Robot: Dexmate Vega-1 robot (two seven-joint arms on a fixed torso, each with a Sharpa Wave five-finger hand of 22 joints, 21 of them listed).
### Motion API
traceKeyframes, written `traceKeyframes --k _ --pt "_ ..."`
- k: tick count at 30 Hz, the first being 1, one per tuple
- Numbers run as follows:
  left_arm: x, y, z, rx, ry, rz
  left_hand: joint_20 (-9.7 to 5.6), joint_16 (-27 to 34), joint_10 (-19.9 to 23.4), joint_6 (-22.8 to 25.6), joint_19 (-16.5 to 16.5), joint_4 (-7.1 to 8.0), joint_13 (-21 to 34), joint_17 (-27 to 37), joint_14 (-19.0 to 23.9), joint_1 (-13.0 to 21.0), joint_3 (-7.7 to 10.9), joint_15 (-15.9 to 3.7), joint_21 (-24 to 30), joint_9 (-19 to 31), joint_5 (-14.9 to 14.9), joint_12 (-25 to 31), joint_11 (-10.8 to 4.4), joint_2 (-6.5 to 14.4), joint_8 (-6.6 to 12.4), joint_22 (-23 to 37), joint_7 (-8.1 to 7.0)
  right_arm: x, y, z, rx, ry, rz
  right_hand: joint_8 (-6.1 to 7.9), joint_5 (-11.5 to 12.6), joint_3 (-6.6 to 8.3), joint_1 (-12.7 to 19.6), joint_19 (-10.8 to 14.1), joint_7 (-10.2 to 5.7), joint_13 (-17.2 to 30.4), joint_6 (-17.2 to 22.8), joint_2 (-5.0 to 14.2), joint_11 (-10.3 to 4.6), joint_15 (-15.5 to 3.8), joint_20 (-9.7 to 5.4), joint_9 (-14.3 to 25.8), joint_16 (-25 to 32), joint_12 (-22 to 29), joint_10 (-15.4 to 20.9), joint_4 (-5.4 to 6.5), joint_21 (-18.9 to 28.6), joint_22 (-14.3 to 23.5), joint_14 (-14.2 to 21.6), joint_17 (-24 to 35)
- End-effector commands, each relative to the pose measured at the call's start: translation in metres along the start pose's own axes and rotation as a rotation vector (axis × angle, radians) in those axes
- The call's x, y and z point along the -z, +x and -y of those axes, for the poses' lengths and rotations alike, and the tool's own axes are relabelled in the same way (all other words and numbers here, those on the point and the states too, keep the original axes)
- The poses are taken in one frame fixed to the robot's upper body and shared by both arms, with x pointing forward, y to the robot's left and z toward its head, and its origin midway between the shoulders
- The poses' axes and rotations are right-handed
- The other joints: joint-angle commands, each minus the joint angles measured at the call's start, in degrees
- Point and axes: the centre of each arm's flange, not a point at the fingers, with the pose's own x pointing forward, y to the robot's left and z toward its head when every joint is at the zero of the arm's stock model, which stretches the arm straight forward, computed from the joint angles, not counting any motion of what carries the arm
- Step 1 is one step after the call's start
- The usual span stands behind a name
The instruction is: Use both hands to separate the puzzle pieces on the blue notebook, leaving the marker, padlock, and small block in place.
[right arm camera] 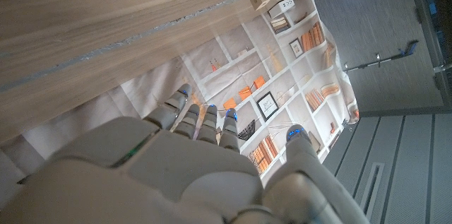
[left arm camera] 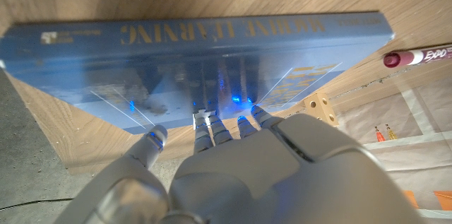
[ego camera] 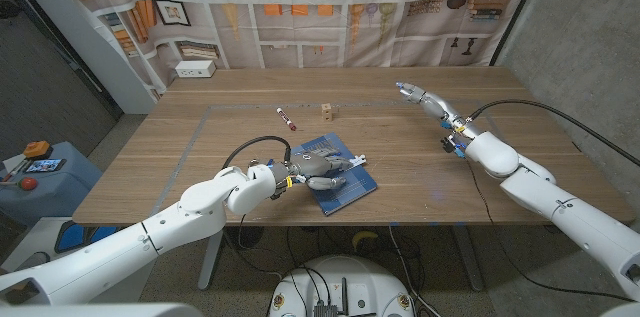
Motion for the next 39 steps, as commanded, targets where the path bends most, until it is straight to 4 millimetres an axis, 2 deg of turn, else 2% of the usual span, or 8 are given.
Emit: traceKeyframes --k 1,16,27,33,38,39 --pt "-0.001 0.000 0.000 0.005 0.002 -0.002 -4.82 0.05 0.31 0.39 -6.32 -0.52 0.24 0.11 -0.95 0.44 0.18 -7.12 0.21 0.26 0.16 0.25 0.22 5.72 -0.01 0.18 -0.04 -0.011 -0.008 0.002 -0.072 -0.172 0.018 -0.19 -0.27 0.15 0.83 -0.77 -1.19 0.17 -0.28 -0.45 -0.19 -0.28 -0.06 0.30 -0.18 -0.20 -1.43 -0.88 -0.13 0.16 -1.05 -0.05" --pt "-0.003 0.000 -0.002 0.006 0.011 -0.005 -4.70 0.06 0.56 0.59 -6.05 -0.76 0.25 0.05 -0.59 0.57 0.40 -7.16 0.28 0.27 0.14 0.24 0.19 5.64 -0.04 0.17 -0.03 -0.032 -0.010 0.007 -0.201 -0.398 0.023 0.32 -0.54 1.14 4.15 -2.37 -3.15 0.27 -0.40 -1.36 -0.67 0.35 0.76 0.50 -0.68 -0.31 -5.02 -3.50 0.00 0.18 -3.89 -0.44" --pt "-0.004 -0.002 -0.002 0.007 0.006 -0.014 -4.66 0.05 1.02 0.92 -5.97 -0.94 0.25 0.01 -0.29 0.67 0.57 -7.26 0.27 0.28 0.12 0.33 0.32 5.59 0.00 0.16 0.18 -0.051 -0.008 0.009 -0.291 -0.511 0.019 0.77 -0.38 2.40 7.83 -3.45 -3.83 0.34 -0.35 -1.76 -0.13 1.31 1.25 0.66 -0.63 -0.21 -7.11 -4.56 0.03 0.18 -5.33 -0.64" --pt "-0.004 -0.002 -0.002 0.001 0.008 -0.020 -4.65 0.03 1.12 1.02 -5.86 -1.13 0.25 -0.04 -0.15 0.78 0.66 -7.19 0.29 0.28 0.10 0.31 0.24 5.54 -0.01 0.16 0.20 -0.061 -0.006 0.010 -0.341 -0.551 -0.002 0.94 0.32 3.45 10.79 -3.91 -3.65 0.40 -0.72 -2.16 0.65 2.70 2.81 0.78 -0.54 -0.10 -8.35 -4.81 0.12 0.18 -6.15 -0.73" --pt "-0.004 -0.002 -0.002 0.000 0.008 -0.020 -4.59 -0.01 1.43 1.31 -5.75 -1.48 0.25 -0.12 0.07 1.01 0.84 -7.17 0.29 0.28 0.08 0.37 0.37 5.57 0.04 0.14 0.35 -0.069 -0.004 0.010 -0.392 -0.589 -0.041 0.85 0.89 4.33 13.74 -4.22 -3.53 0.45 -1.91 -3.13 1.67 4.01 3.87 0.91 -0.48 -0.29 -10.74 -4.87 0.20 0.18 -7.00 -0.79" --pt "-0.004 -0.002 -0.002 -0.001 0.010 -0.021 -4.60 0.00 1.48 1.38 -5.73 -1.53 0.25 -0.13 0.14 1.04 0.87 -7.17 0.30 0.28 0.08 0.38 0.37 5.58 0.05 0.14 0.33 -0.071 -0.004 0.010 -0.397 -0.596 -0.045 0.95 1.17 4.69 15.02 -4.47 -3.50 0.48 -2.13 -3.57 2.01 4.81 4.38 0.97 -0.48 -0.22 -11.54 -4.86 0.21 0.18 -7.48 -0.79"
